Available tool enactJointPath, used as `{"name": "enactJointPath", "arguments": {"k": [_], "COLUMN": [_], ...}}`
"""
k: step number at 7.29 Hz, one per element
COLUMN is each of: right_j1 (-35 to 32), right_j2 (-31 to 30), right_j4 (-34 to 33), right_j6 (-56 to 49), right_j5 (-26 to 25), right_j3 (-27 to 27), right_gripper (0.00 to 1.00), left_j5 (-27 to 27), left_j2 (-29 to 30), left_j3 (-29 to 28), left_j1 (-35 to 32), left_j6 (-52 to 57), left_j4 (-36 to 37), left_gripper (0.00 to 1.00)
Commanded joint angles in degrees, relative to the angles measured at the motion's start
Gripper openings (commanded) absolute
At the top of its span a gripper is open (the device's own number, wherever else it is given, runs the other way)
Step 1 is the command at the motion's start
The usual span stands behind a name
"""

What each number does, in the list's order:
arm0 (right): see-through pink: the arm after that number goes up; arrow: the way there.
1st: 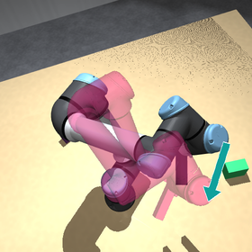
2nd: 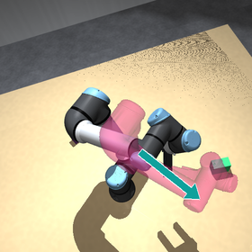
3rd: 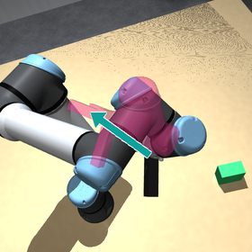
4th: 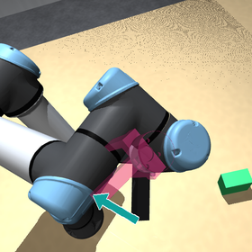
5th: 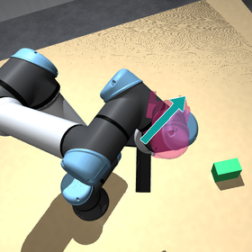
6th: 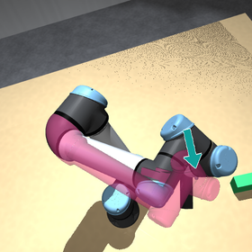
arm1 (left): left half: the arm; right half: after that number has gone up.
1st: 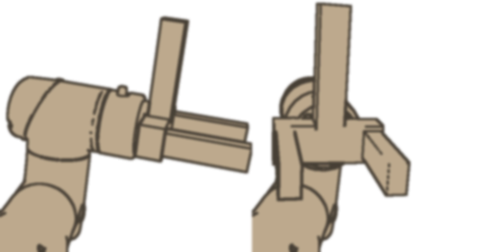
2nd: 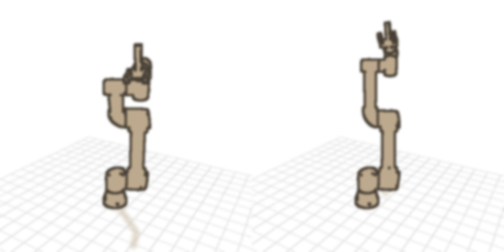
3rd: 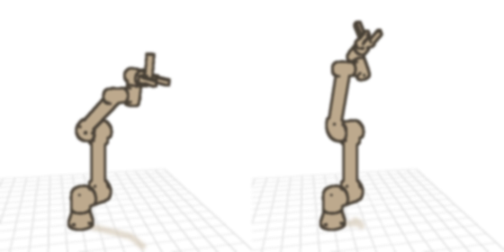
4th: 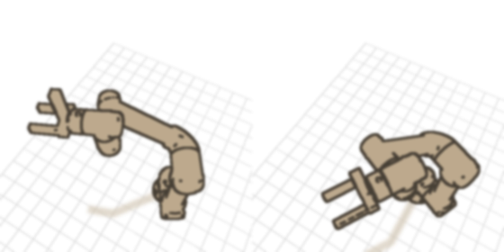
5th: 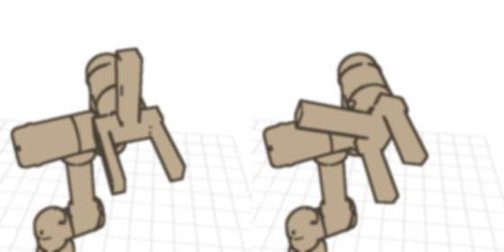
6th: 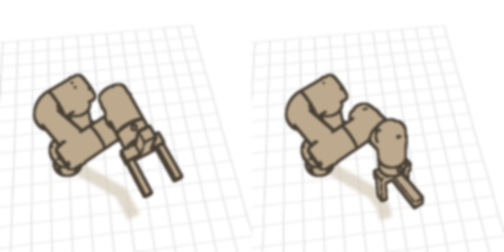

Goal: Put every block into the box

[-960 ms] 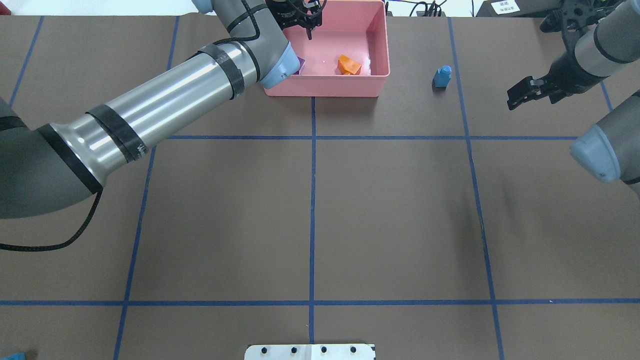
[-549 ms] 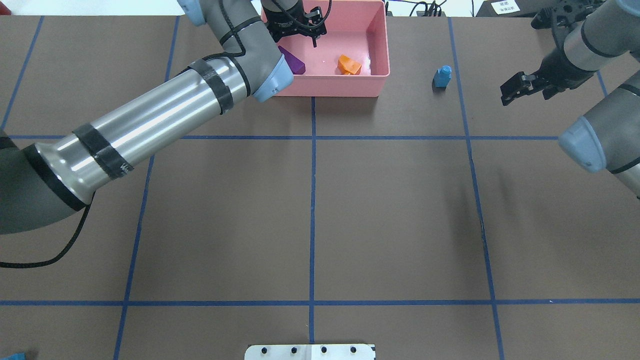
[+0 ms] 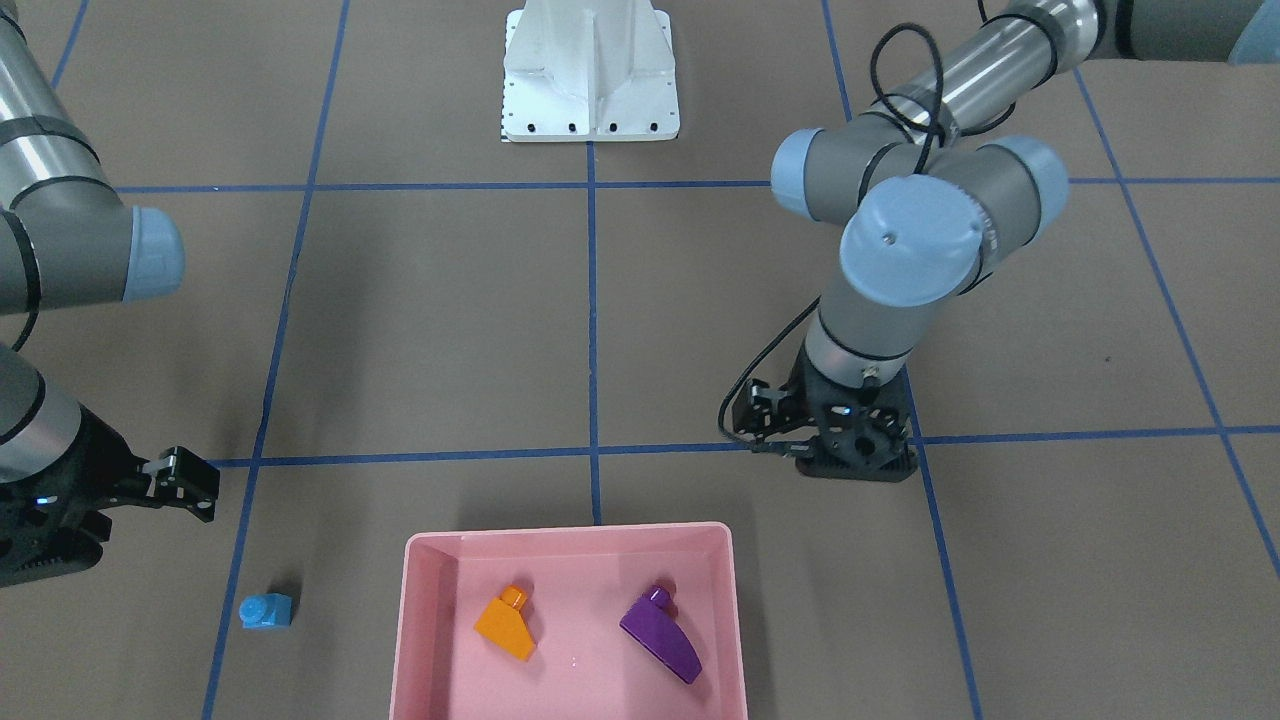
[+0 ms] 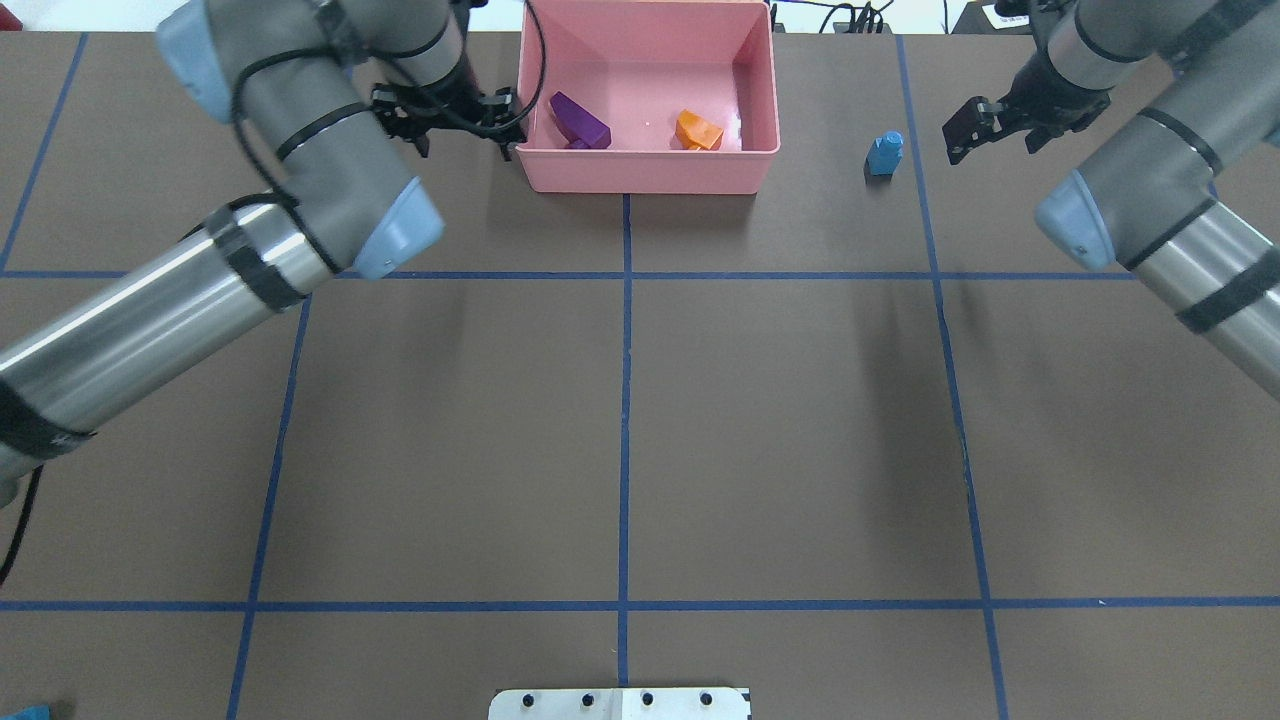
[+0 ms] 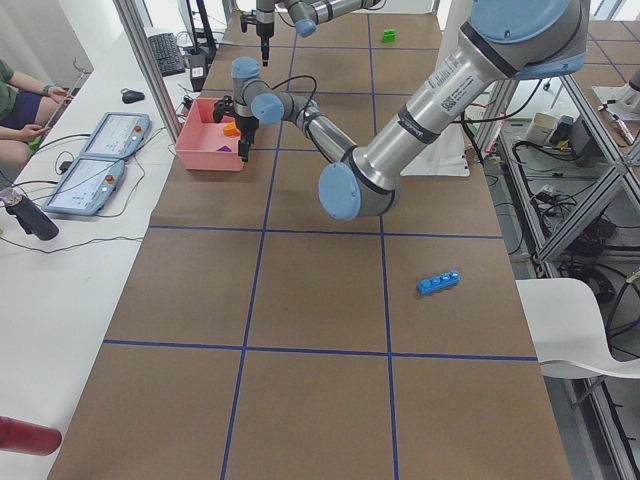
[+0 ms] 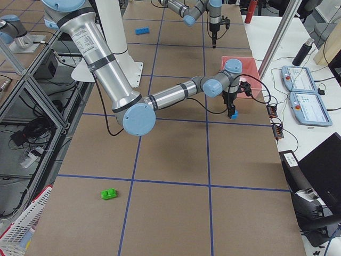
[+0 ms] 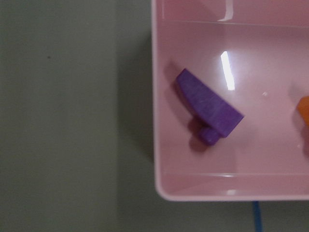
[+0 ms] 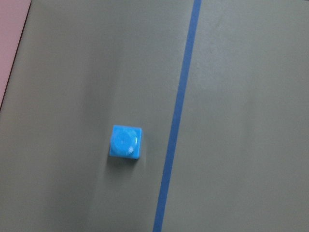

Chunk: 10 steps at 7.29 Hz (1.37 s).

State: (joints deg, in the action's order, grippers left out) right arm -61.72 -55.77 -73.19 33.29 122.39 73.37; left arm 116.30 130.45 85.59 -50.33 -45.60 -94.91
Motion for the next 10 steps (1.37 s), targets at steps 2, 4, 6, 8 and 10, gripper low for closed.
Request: {"name": "enactJointPath", "arguments": {"k": [2,4,6,8,10], "right_j1": [2.29,5.02,6.78,6.61,3.47], "right_j2": [10.3,11.03,10.94,10.68,10.77], "right_j4": [14.24,22.63,22.56,22.56,22.47], "right_j6": [7.97,12.58,12.68,12.59,12.94], "right_j5": [-0.74,-4.69,-7.15,-7.16,-6.29], "right_j3": [-19.53,-25.11,-26.08,-26.18,-25.39], "right_gripper": [0.97,0.96,0.55,0.0,0.0], "left_j5": [-0.02,-0.02,0.06,0.07,0.07], "left_j2": [-22.21,-22.52,-22.52,-22.26,-22.08], "left_j3": [21.68,21.99,21.9,21.64,21.64], "left_j1": [-1.0,-0.91,-0.82,-0.56,-0.56], "left_j6": [9.88,10.09,9.83,9.3,9.21], "left_j4": [0.34,0.34,0.34,0.34,0.34], "left_gripper": [1.0,1.0,1.0,1.0,1.0]}}
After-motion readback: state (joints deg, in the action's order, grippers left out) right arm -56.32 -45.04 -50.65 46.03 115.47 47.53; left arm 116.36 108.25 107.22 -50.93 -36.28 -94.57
